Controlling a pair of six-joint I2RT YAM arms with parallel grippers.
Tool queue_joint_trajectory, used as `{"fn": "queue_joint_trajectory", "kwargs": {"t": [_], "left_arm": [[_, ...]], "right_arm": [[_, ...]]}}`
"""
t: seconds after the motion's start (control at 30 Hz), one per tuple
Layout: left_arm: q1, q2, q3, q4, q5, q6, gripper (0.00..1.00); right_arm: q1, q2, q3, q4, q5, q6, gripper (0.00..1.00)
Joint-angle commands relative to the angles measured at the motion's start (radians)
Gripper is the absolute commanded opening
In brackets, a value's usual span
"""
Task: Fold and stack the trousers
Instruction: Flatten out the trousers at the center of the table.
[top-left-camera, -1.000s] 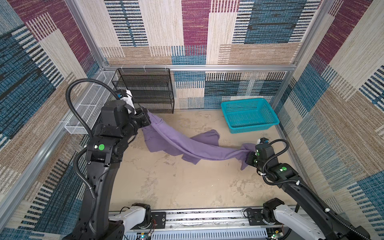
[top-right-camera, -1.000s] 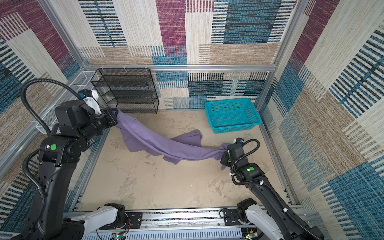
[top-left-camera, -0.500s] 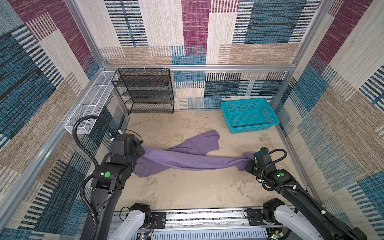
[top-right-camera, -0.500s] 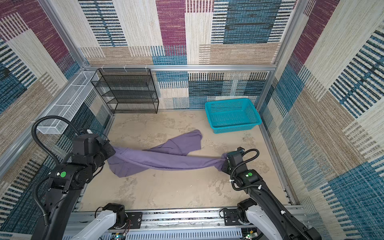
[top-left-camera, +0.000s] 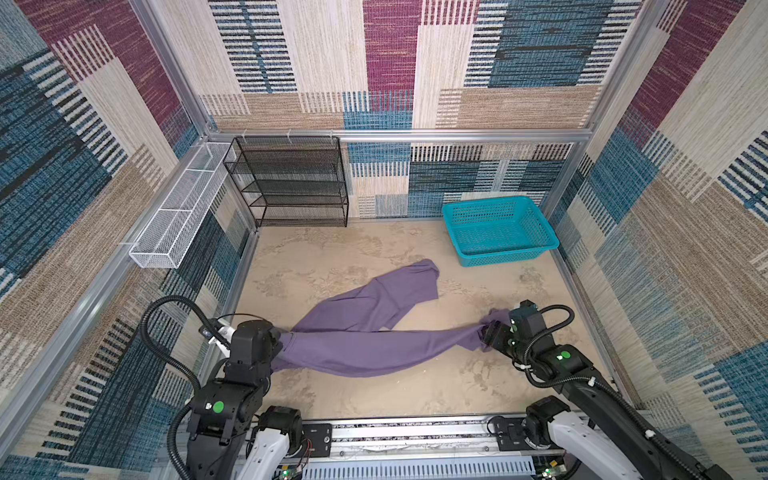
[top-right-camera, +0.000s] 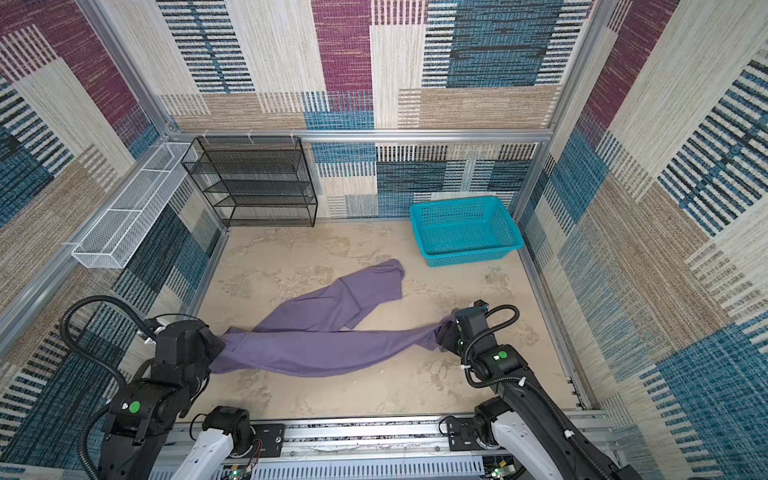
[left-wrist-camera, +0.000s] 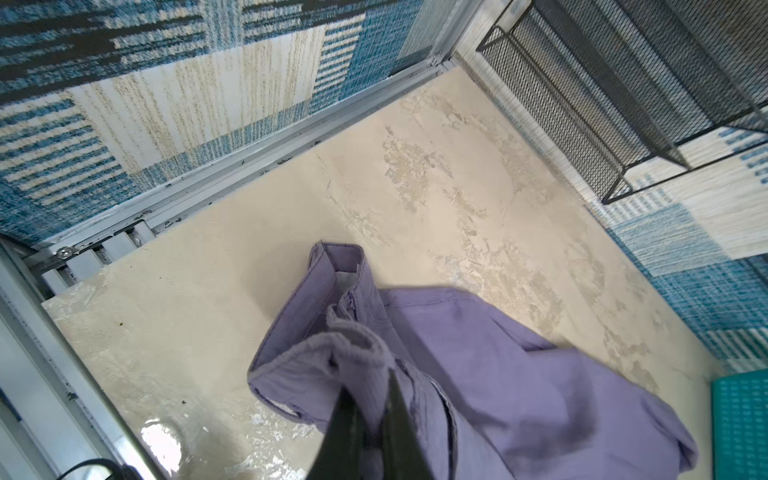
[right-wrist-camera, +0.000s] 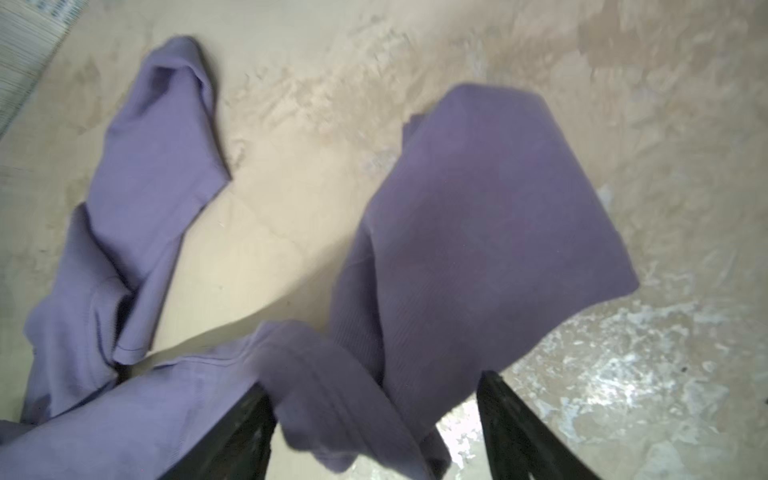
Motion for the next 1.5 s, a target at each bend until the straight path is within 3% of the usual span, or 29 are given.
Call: {"fn": "queue_joint_trajectory", "kwargs": {"t": [0.0, 0.03, 0.07, 0.33, 0.4, 0.43, 0.47, 0.5, 0.53, 0.57, 0.63, 0.67, 0.73, 0.87, 1.13, 1.47], "left_arm": [[0.002, -0.018, -0.010, -0.013, -0.020, -0.063, 0.30], [0.001, -0.015, -0.014, -0.022, -0.009, -0.074, 0.57], [0.001, -0.011, -0.018, -0.031, 0.000, -0.085, 0.72], [0.001, 0.009, 0.028, -0.069, -0.006, -0.097, 0.94], [0.001, 0.020, 0.040, -0.036, 0.006, -0.064, 0.90], [0.001, 0.036, 0.037, 0.004, 0.029, -0.035, 0.82], [0.001, 0.061, 0.030, 0.047, 0.062, -0.014, 0.72], [0.001, 0.092, 0.022, 0.089, 0.097, 0.002, 0.58], [0.001, 0.140, 0.014, 0.135, 0.141, 0.013, 0.37], [0.001, 0.195, 0.007, 0.169, 0.179, 0.015, 0.24], [0.001, 0.301, -0.001, 0.229, 0.234, 0.015, 0.10], [0.001, 0.351, -0.008, 0.264, 0.266, 0.018, 0.08], [0.000, 0.421, -0.025, 0.337, 0.319, 0.022, 0.13], [0.000, 0.516, -0.062, 0.408, 0.365, 0.010, 0.48], [0.001, 0.569, -0.193, 0.491, 0.356, -0.011, 0.38], [0.007, 0.690, -0.209, 0.576, 0.338, 0.018, 0.39]], "right_arm": [[-0.001, 0.018, 0.099, 0.000, 0.059, -0.036, 0.78], [-0.001, 0.033, 0.138, 0.000, 0.075, -0.052, 0.78], [0.000, 0.051, 0.176, -0.003, 0.093, -0.067, 0.78], [-0.001, 0.192, 0.319, 0.137, 0.092, -0.156, 0.78], [-0.001, 0.258, 0.315, 0.201, 0.058, -0.182, 0.76], [-0.001, 0.297, 0.311, 0.242, 0.034, -0.205, 0.75], [-0.001, 0.344, 0.315, 0.273, 0.022, -0.232, 0.72], [-0.001, 0.389, 0.323, 0.296, 0.016, -0.259, 0.69], [0.000, 0.439, 0.337, 0.320, 0.003, -0.296, 0.63], [0.001, 0.493, 0.356, 0.337, -0.008, -0.331, 0.55], [0.001, 0.571, 0.381, 0.380, -0.046, -0.391, 0.37], [0.001, 0.610, 0.396, 0.399, -0.059, -0.409, 0.30], [0.002, 0.680, 0.421, 0.420, -0.070, -0.448, 0.26], [0.004, 0.847, 0.500, 0.428, -0.056, -0.517, 0.35], [0.006, 1.111, 0.680, 0.439, -0.055, -0.584, 0.41], [0.006, 1.294, 0.824, 0.454, -0.114, -0.600, 0.41]]}}
